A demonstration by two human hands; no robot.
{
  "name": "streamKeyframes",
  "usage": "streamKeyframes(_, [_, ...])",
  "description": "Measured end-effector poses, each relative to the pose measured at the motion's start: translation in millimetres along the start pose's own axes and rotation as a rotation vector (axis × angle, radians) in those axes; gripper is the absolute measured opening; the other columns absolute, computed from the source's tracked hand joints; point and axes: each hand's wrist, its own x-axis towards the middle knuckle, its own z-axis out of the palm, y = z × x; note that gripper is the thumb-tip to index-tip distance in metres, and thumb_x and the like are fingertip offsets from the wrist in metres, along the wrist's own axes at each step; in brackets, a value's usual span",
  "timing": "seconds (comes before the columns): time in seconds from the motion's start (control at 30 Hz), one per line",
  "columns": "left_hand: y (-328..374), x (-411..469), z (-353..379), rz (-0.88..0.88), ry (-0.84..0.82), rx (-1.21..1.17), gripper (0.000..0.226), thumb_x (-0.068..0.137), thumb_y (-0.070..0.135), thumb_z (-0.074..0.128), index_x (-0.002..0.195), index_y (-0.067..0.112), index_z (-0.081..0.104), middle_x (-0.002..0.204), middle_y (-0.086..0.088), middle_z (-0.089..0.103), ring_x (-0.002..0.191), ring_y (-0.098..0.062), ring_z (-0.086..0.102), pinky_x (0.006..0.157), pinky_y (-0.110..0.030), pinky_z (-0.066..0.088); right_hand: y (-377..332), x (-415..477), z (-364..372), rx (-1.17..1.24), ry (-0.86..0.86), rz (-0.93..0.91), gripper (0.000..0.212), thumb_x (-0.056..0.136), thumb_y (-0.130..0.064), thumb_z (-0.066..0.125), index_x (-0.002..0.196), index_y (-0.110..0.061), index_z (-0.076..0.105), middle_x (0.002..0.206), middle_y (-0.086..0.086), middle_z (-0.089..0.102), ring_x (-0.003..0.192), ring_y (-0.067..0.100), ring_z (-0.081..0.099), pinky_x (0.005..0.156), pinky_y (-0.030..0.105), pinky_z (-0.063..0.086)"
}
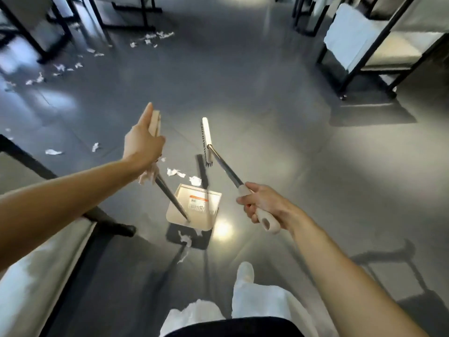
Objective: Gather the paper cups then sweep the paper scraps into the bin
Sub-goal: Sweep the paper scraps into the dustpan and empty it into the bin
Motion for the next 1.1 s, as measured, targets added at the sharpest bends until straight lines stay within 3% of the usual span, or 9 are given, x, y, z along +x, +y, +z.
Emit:
streamKeyframes(0.2, [36.4, 165.6, 26.4, -0.074, 0.181, 0.024, 0.076, 0.093, 0.013, 0.058, 0.152, 0.037, 0.017, 0.152, 0.002, 0.037, 0.105, -0.032, 0.061, 0.075, -0.034, 0.057, -172.7, 134.3, -54.7, -0.199, -0.071, -0.03, 0.015, 0.092, -0.004, 0.058, 0.103, -0.013, 0.052, 0.052, -0.002, 0.053, 0.04, 0.005, 0.044, 0.038, 0.018, 0.04])
streamKeyframes(0.33, [40.1, 296.5, 53.7, -0.166, 0.279, -0.048, 0.075, 0.092, 0.013, 0.057, 0.152, 0.037, 0.019, 0.149, 0.003, 0.04, 0.093, -0.03, 0.061, 0.06, -0.027, 0.053, -278.3, 242.7, -78.2, -0.186, -0.15, -0.044, 0.027, 0.093, -0.001, 0.055, 0.11, -0.021, 0.051, 0.054, 0.001, 0.045, 0.037, 0.005, 0.04, 0.036, 0.017, 0.036])
streamKeyframes(0.37, [41.4, 331.3, 61.5, -0.165, 0.283, -0.047, 0.075, 0.091, 0.013, 0.057, 0.152, 0.037, 0.02, 0.148, 0.003, 0.041, 0.091, -0.03, 0.062, 0.062, -0.028, 0.052, -302.9, 273.6, -83.3, -0.177, -0.152, -0.036, 0.05, 0.093, 0.001, 0.054, 0.121, -0.007, 0.013, 0.051, 0.0, 0.044, 0.036, 0.005, 0.04, 0.035, 0.017, 0.035])
streamKeyframes(0.4, [44.0, 367.2, 68.9, -0.163, 0.286, -0.038, 0.075, 0.091, 0.013, 0.057, 0.152, 0.036, 0.02, 0.148, 0.004, 0.041, 0.087, -0.029, 0.062, 0.06, -0.026, 0.051, -330.4, 304.6, -87.7, -0.199, -0.182, -0.047, 0.03, 0.093, 0.002, 0.054, 0.086, -0.015, 0.03, 0.049, -0.001, 0.044, 0.036, 0.005, 0.039, 0.034, 0.016, 0.035])
streamKeyframes(0.5, [57.5, 468.3, 84.7, -0.182, 0.289, -0.01, 0.075, 0.091, 0.011, 0.055, 0.152, 0.036, 0.019, 0.149, 0.004, 0.04, 0.074, -0.026, 0.063, 0.054, -0.022, 0.047, -414.7, 384.7, -94.9, -0.245, -0.219, -0.024, 0.018, 0.093, 0.001, 0.053, 0.096, -0.009, 0.039, 0.053, 0.003, 0.04, 0.035, 0.005, 0.038, 0.033, 0.015, 0.035])
streamKeyframes(0.6, [79.8, 569.1, 90.7, -0.203, 0.276, 0.014, 0.075, 0.093, 0.01, 0.055, 0.152, 0.036, 0.017, 0.152, 0.002, 0.036, 0.097, -0.036, 0.063, 0.081, -0.04, 0.054, -501.0, 455.6, -106.6, -0.246, -0.251, -0.027, 0.022, 0.093, 0.001, 0.053, 0.103, -0.011, 0.038, 0.06, 0.003, 0.036, 0.035, 0.005, 0.037, 0.034, 0.016, 0.035])
streamKeyframes(0.67, [91.2, 638.8, 95.1, -0.204, 0.279, 0.009, 0.075, 0.093, 0.01, 0.056, 0.152, 0.036, 0.017, 0.153, 0.002, 0.035, 0.105, -0.039, 0.061, 0.087, -0.044, 0.053, -553.3, 500.9, -115.0, -0.231, -0.267, -0.003, 0.025, 0.093, 0.001, 0.054, 0.107, -0.014, 0.039, 0.056, 0.002, 0.038, 0.036, 0.005, 0.038, 0.034, 0.016, 0.036])
streamKeyframes(0.87, [87.6, 865.4, 124.8, -0.264, 0.345, -0.045, 0.076, 0.092, 0.01, 0.056, 0.151, 0.038, 0.019, 0.141, -0.002, 0.051, 0.105, -0.041, 0.061, 0.088, -0.048, 0.053, -699.2, 675.6, -128.6, -0.222, -0.276, 0.03, 0.061, 0.092, 0.001, 0.056, 0.145, -0.011, 0.029, 0.049, -0.004, 0.05, 0.036, 0.004, 0.04, 0.035, 0.017, 0.039])
streamKeyframes(1.1, [93.8, 1126.2, 140.6, -0.355, 0.394, -0.078, 0.074, 0.091, 0.011, 0.056, 0.149, 0.043, 0.023, 0.135, -0.004, 0.056, 0.108, -0.038, 0.06, 0.092, -0.044, 0.051, -909.4, 879.6, -133.5, -0.243, -0.31, 0.064, 0.023, 0.093, 0.001, 0.056, 0.1, -0.013, 0.04, 0.064, 0.002, 0.042, 0.037, 0.002, 0.038, 0.032, 0.015, 0.034])
